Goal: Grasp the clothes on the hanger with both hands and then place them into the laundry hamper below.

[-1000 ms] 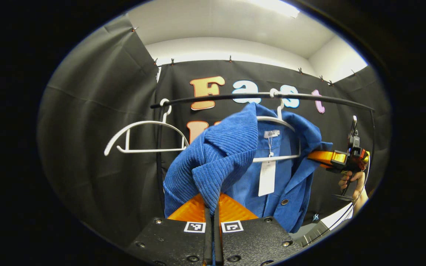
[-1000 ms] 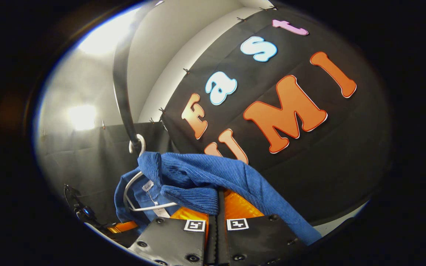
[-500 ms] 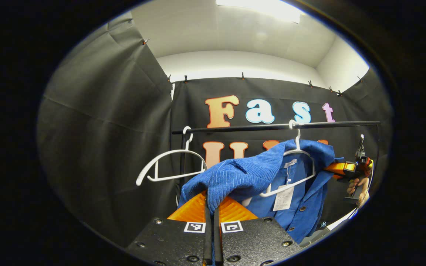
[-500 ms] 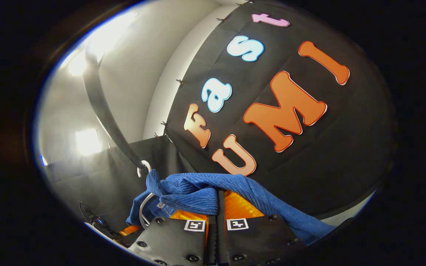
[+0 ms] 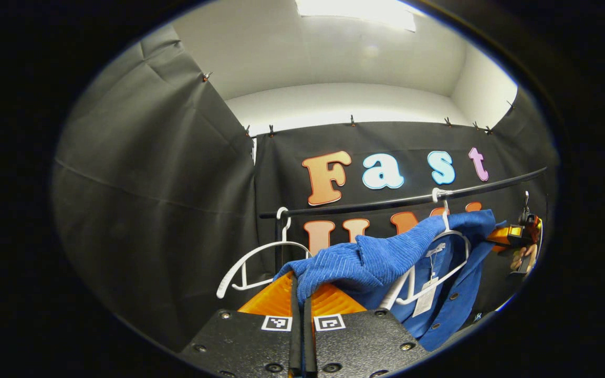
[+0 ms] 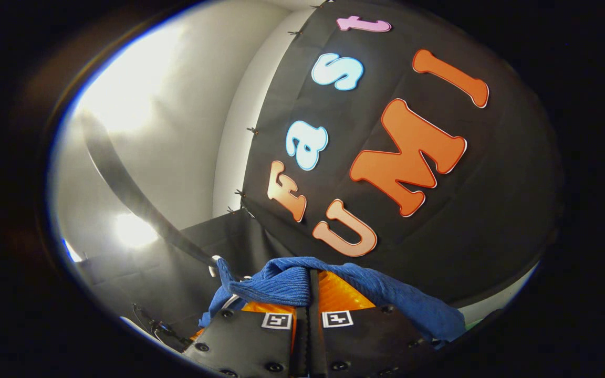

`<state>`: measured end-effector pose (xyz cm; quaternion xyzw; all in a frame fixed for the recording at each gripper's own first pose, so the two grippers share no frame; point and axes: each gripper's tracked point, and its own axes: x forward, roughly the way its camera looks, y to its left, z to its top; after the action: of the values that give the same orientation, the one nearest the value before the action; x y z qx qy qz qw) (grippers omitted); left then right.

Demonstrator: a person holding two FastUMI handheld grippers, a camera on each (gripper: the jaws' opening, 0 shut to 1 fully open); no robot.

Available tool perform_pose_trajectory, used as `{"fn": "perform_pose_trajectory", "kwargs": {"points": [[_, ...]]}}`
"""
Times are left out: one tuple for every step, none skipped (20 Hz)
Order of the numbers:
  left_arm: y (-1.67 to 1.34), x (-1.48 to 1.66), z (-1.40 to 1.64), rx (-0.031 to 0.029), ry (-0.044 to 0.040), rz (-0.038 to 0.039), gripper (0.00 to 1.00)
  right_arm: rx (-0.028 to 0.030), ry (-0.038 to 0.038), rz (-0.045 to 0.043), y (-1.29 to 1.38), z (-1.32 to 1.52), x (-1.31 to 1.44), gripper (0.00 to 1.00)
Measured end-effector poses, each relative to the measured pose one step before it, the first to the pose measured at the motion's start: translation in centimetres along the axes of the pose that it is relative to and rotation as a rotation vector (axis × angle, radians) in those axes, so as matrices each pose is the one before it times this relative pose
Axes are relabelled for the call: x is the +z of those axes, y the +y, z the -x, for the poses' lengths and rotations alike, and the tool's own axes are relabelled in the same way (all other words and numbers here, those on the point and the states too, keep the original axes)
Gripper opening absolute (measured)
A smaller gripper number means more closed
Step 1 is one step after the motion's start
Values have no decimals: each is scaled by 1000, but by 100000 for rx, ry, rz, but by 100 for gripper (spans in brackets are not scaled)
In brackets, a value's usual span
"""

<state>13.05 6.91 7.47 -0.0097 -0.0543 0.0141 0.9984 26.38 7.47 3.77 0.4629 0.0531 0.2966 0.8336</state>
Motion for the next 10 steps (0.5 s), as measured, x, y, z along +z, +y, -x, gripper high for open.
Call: {"fn": "perform_pose_trajectory", "kwargs": {"points": [[2,-274,-412,-396,457,1117,3,-42,-775,-513,-49,-129,560,7],[-50,-353,-441,-755,594,1214,2,-895,-767,21,-190,-70,367,8],[166,-527,-357,-544,972,977,1,-1491,-845,335,-319,-51,403,8],[230,-564,-525,-276,1000,646,1,-1669,-978,817,-369,30,423,8],[302,-722,-525,-41,1636,280,2,-1434,-912,1277,-348,-74,370,8],[185,-941,-515,-85,2056,633,2,-1195,-837,1517,-325,-141,172,8],[-71,-989,-538,-549,1943,1278,2,-1175,18,1563,-293,-79,-58,8],[-129,-913,-546,-748,1822,1733,2,-1955,-269,1469,-402,-164,0,7],[-364,-974,-504,-1702,1439,2018,2,-2712,-1059,1295,-873,-79,398,8],[-422,-963,-537,-2090,1433,1772,2,-3006,-1195,627,-919,-157,294,7]]}}
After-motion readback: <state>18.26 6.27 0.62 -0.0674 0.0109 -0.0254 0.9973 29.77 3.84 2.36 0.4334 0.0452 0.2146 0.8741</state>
